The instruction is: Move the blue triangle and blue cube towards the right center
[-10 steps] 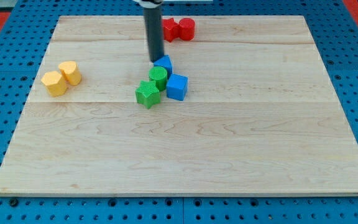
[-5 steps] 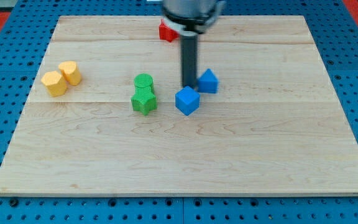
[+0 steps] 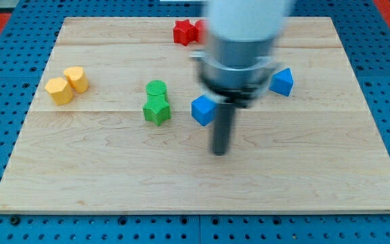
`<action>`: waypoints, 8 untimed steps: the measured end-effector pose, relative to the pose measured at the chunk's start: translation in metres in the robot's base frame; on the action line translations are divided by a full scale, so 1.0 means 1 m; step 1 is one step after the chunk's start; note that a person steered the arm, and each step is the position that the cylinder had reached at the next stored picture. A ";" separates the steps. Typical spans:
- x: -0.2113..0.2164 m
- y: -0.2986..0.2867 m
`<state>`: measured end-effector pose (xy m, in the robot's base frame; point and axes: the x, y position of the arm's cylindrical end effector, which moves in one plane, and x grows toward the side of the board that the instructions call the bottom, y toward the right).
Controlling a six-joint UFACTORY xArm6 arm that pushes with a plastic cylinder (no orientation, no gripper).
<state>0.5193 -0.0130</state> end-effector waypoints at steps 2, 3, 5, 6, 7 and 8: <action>-0.055 0.029; -0.103 0.054; -0.129 0.030; -0.133 0.129; -0.135 0.137; -0.138 0.112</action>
